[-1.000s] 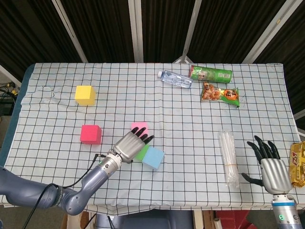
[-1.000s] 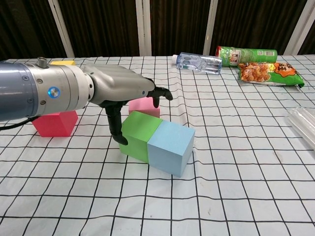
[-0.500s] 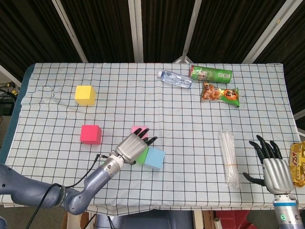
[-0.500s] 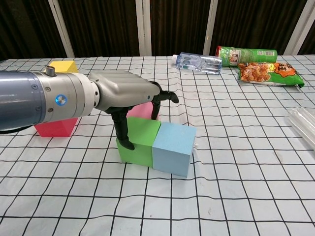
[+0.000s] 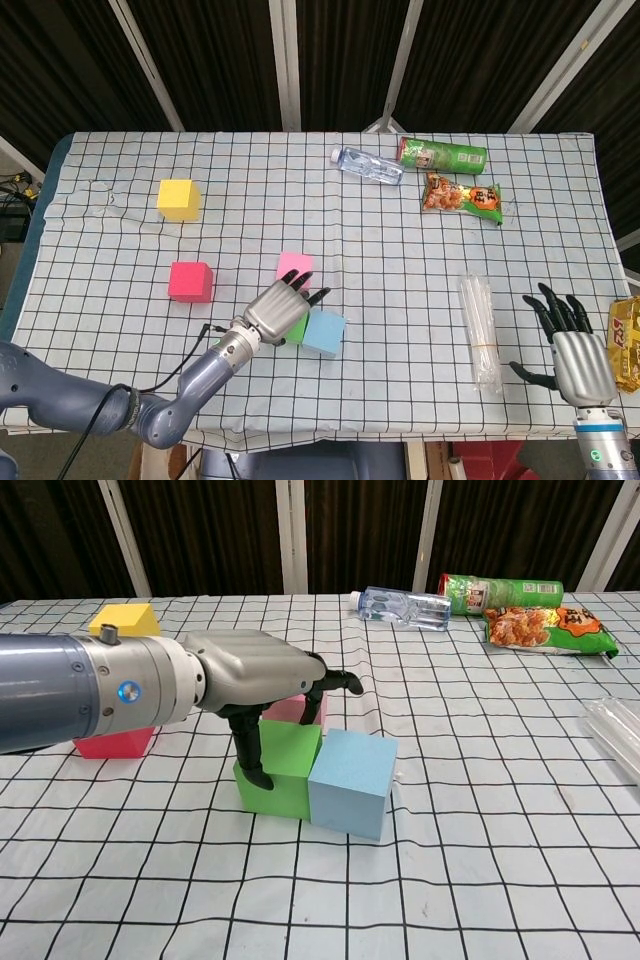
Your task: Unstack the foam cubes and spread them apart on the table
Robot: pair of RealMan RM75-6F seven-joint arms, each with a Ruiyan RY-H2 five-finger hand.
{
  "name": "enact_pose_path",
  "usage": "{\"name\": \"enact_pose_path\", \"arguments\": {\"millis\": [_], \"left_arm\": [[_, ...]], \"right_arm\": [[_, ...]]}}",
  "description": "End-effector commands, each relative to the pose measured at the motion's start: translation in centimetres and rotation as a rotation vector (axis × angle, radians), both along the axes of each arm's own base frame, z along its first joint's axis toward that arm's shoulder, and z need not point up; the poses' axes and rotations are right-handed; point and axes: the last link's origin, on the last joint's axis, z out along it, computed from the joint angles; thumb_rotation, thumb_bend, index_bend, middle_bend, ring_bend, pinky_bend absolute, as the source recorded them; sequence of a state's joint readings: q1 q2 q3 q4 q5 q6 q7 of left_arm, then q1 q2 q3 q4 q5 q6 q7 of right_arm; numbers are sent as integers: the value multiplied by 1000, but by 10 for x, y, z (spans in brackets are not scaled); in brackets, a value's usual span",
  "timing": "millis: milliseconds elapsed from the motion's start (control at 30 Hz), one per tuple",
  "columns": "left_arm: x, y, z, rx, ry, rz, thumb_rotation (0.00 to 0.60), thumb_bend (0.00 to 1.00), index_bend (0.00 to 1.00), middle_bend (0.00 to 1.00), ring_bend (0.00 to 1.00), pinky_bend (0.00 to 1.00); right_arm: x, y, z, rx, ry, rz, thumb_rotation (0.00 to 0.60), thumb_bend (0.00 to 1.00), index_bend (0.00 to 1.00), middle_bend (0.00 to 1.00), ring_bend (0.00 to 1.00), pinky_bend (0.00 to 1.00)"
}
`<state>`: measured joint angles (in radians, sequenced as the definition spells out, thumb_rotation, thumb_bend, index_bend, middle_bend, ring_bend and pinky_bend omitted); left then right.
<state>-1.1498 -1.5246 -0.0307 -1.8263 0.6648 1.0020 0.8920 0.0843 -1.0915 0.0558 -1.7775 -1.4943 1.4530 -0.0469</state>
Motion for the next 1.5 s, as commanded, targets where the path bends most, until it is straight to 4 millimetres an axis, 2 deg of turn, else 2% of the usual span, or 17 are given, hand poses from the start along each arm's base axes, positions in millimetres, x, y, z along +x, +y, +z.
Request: {"name": "enact_pose_path", "arguments": {"millis": [33, 167, 300, 467, 567, 767, 967, 1067, 1200, 1367, 1500], "left_arm": [[2, 2, 3, 17, -12, -8, 600, 272, 26, 530, 79, 108], [10, 6, 18, 66, -69, -11, 600, 275, 27, 533, 79, 108], [10, 12, 47, 133, -82, -8, 600, 274, 29, 534, 79, 105], [-7, 22, 88, 228, -32, 49, 600, 240, 22, 517, 79, 100], [-23, 26, 101, 245, -1, 95, 600, 180, 11, 484, 79, 87], [-44, 27, 107, 175, -3, 166, 600, 119, 9, 431, 74, 75], [-42, 22, 107, 109, -49, 160, 600, 98, 8, 379, 57, 69], [-42, 18, 108, 81, -58, 152, 600, 68, 1, 317, 14, 37], [-49, 7, 109, 11, 5, 191, 600, 30, 0, 213, 0, 19], [-60, -1, 116, -9, 117, 229, 600, 11, 0, 183, 0, 18], [-59, -11, 120, -54, 124, 293, 600, 0, 0, 102, 0, 7]], "right_arm": [[0, 0, 0, -2, 0, 1, 600, 59, 170, 44, 138, 0], [0, -1, 0, -1, 2, 0, 600, 59, 170, 43, 138, 0], [0, -1, 0, -1, 1, -1, 600, 59, 170, 44, 138, 0], [0, -1, -1, 0, 0, 2, 600, 59, 170, 43, 138, 0], [1, -1, -2, 5, 3, 5, 600, 59, 170, 43, 138, 0], [2, -1, -5, 10, 10, 4, 600, 59, 170, 44, 138, 0], [2, -3, -7, 13, 17, 0, 600, 59, 170, 44, 138, 0], [3, -2, -7, 18, 18, 0, 600, 59, 169, 44, 138, 0], [3, -2, -6, 18, 14, -1, 600, 59, 170, 45, 139, 0], [2, -1, -5, 19, 11, -3, 600, 59, 170, 46, 141, 0], [2, -2, -5, 20, 10, -2, 600, 59, 169, 47, 141, 0]]}}
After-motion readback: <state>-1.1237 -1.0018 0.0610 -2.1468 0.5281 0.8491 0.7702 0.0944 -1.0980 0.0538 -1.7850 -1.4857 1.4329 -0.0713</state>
